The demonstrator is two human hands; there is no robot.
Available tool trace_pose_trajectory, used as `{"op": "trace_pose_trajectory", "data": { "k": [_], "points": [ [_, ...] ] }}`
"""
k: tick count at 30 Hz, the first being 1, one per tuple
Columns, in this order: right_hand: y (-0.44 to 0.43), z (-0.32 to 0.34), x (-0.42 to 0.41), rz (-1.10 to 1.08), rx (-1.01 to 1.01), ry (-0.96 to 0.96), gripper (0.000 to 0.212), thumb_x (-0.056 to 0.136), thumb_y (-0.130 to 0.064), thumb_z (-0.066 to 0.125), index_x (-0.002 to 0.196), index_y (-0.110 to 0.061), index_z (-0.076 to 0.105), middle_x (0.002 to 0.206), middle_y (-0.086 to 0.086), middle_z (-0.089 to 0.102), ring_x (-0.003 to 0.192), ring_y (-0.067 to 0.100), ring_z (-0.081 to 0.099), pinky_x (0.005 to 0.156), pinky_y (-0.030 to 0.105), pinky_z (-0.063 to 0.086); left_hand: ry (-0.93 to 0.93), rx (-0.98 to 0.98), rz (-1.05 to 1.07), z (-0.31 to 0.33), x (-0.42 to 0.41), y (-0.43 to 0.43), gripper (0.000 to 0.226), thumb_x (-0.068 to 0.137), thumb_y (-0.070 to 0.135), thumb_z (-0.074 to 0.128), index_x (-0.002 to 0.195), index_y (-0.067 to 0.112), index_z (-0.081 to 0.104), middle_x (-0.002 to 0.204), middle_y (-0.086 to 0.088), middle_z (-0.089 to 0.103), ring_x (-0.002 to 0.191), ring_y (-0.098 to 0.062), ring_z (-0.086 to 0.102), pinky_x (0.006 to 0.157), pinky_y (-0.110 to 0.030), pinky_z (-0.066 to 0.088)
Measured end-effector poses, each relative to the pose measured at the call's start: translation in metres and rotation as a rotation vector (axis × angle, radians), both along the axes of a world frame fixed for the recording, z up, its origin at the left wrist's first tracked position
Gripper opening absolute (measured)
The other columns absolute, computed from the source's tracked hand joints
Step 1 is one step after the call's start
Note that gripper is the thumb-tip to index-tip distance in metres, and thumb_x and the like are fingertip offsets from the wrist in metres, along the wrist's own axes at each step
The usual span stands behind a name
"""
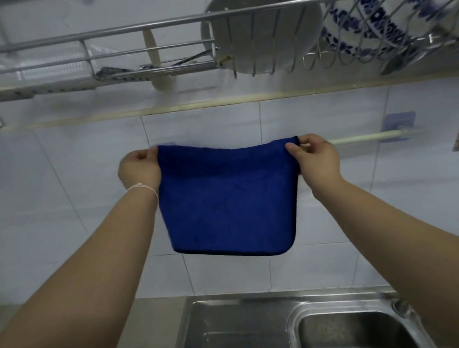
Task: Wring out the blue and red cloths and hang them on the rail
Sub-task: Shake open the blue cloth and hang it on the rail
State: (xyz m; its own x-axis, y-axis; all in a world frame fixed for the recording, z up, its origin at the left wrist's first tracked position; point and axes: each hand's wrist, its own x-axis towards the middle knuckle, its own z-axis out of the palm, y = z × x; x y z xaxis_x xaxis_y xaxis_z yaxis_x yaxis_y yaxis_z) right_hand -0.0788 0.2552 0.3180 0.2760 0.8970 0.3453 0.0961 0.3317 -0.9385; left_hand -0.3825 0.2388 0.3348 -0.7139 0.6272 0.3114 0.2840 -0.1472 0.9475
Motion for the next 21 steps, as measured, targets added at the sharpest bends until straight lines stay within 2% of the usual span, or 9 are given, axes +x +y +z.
{"op": "trace_pose_trajectory", "data": {
  "k": [2,5,6,8,10,12,15,18,21],
  "points": [
    [0.003,0.002,-0.003,-0.069,-0.030,0.029,0.013,0.084,-0.024,0.073,0.092,-0.020,0.064,0.085,-0.004,0.065,0.079,0.016,0.065,0.072,0.029,0.056,0.015,-0.023,0.032,0.000,-0.006,0.000,0.033,0.088,0.034,0.067,0.110,0.010,0.066,0.110,-0.008,0.068,0.098,-0.024,0.064,0.087,-0.032,0.055],
    [0.004,0.006,-0.005,-0.166,-0.058,0.137,0.029,0.081,-0.024,0.077,0.098,-0.016,0.055,0.082,-0.007,0.056,0.071,0.010,0.057,0.063,0.020,0.049,-0.011,0.031,-0.004,-0.003,0.003,-0.003,0.032,0.083,0.030,0.072,0.108,0.014,0.060,0.104,-0.005,0.065,0.089,-0.019,0.061,0.069,-0.022,0.051],
    [0.004,0.005,-0.006,-0.174,-0.059,0.185,0.034,0.079,-0.023,0.078,0.099,-0.016,0.052,0.082,-0.007,0.055,0.071,0.009,0.056,0.064,0.019,0.048,-0.013,0.050,-0.028,-0.007,0.008,-0.005,0.031,0.083,0.030,0.073,0.106,0.016,0.058,0.100,-0.003,0.065,0.087,-0.018,0.062,0.068,-0.021,0.050],
    [0.003,0.000,-0.006,-0.185,-0.046,0.253,0.037,0.079,-0.023,0.079,0.098,-0.016,0.048,0.079,-0.007,0.056,0.071,0.009,0.056,0.070,0.022,0.050,-0.056,0.076,-0.093,-0.022,0.014,-0.008,0.033,0.081,0.030,0.076,0.105,0.019,0.056,0.095,0.000,0.066,0.088,-0.019,0.066,0.075,-0.026,0.056],
    [0.000,-0.010,-0.007,-0.181,-0.027,0.254,0.034,0.081,-0.021,0.077,0.097,-0.019,0.047,0.076,-0.006,0.059,0.072,0.010,0.058,0.077,0.025,0.052,-0.182,0.093,-0.153,-0.038,0.013,-0.010,0.036,0.081,0.028,0.076,0.109,0.019,0.054,0.099,-0.003,0.068,0.091,-0.022,0.068,0.083,-0.033,0.058],
    [-0.002,-0.020,-0.005,-0.155,-0.025,0.241,0.029,0.084,-0.019,0.073,0.096,-0.022,0.047,0.077,-0.006,0.059,0.072,0.009,0.058,0.082,0.028,0.054,-0.277,0.083,-0.221,-0.049,0.010,-0.009,0.028,0.085,0.029,0.073,0.106,0.017,0.059,0.108,-0.011,0.069,0.095,-0.023,0.069,0.086,-0.034,0.058],
    [0.000,-0.021,0.002,-0.124,-0.073,0.198,0.015,0.086,-0.018,0.070,0.085,-0.023,0.056,0.077,-0.004,0.062,0.074,0.012,0.060,0.086,0.036,0.056,-0.220,0.019,-0.346,-0.054,0.006,-0.009,0.014,0.090,0.032,0.069,0.090,0.018,0.070,0.103,-0.008,0.072,0.097,-0.023,0.068,0.089,-0.033,0.056],
    [0.003,-0.018,0.010,-0.167,-0.077,0.224,0.008,0.085,-0.018,0.071,0.079,-0.019,0.065,0.080,-0.001,0.067,0.077,0.017,0.064,0.087,0.040,0.058,-0.219,0.091,-0.298,-0.051,0.007,-0.011,0.012,0.089,0.029,0.070,0.084,0.018,0.073,0.089,-0.002,0.071,0.086,-0.018,0.065,0.086,-0.030,0.056],
    [0.002,-0.020,0.007,-0.174,-0.046,0.163,0.006,0.085,-0.019,0.071,0.081,-0.018,0.066,0.085,0.001,0.070,0.081,0.018,0.067,0.087,0.040,0.057,-0.262,0.172,-0.202,-0.043,0.010,-0.013,0.013,0.086,0.031,0.072,0.083,0.018,0.074,0.081,0.004,0.069,0.076,-0.009,0.061,0.071,-0.019,0.054]
  ]
}}
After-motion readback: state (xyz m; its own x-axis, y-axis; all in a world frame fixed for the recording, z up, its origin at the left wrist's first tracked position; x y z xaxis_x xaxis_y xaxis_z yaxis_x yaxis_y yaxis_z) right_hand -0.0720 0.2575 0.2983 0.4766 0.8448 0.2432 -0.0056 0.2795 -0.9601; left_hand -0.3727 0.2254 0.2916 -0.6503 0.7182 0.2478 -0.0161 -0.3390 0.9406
